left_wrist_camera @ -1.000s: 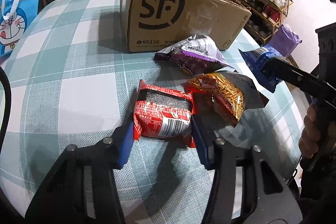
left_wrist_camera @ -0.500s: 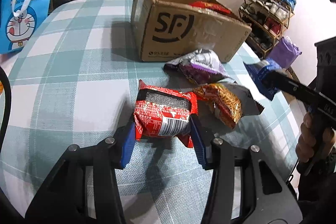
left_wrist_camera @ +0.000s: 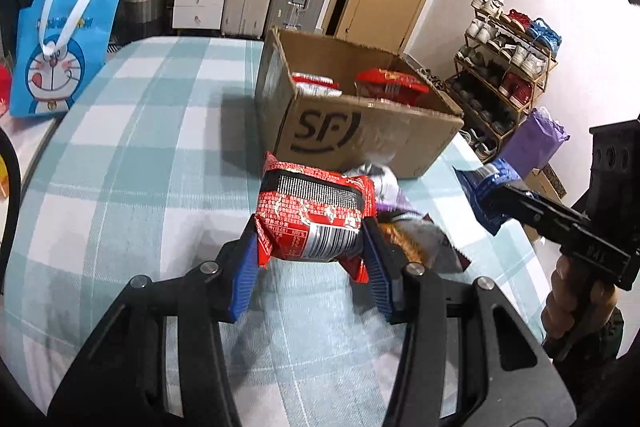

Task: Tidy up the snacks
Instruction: 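Carry the red wafer pack and blue biscuit pack into the box and release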

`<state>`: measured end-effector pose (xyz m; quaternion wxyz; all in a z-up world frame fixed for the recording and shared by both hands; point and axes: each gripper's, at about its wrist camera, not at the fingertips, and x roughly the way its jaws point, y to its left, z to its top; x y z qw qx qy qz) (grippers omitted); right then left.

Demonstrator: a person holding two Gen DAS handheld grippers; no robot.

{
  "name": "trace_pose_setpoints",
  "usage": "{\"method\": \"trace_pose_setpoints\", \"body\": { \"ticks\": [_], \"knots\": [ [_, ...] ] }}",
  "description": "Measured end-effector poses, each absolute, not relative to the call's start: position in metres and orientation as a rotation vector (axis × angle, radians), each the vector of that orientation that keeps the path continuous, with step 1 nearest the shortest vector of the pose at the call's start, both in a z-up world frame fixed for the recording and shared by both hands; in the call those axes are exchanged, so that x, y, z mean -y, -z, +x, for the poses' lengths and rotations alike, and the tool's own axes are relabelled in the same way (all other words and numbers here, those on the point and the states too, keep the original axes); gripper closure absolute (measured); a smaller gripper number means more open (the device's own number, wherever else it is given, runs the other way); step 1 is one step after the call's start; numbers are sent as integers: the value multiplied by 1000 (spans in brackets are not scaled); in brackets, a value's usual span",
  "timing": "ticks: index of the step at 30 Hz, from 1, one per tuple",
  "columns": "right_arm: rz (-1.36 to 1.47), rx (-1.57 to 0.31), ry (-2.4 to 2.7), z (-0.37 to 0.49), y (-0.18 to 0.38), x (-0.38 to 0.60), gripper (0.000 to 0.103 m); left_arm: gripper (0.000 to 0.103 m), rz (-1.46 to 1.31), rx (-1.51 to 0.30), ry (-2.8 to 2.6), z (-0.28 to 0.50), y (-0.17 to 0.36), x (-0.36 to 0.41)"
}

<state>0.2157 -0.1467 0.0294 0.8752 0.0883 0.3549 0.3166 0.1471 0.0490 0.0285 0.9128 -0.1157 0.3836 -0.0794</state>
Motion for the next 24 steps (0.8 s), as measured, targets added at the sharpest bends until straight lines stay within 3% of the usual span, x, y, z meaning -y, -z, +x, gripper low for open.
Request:
{"method": "trace_pose_setpoints", "body": {
  "ticks": [24],
  "knots": [
    [217,-634,-633,256,-69,151,56,58,-188,-692,138,195,-86,-33]
  ]
}}
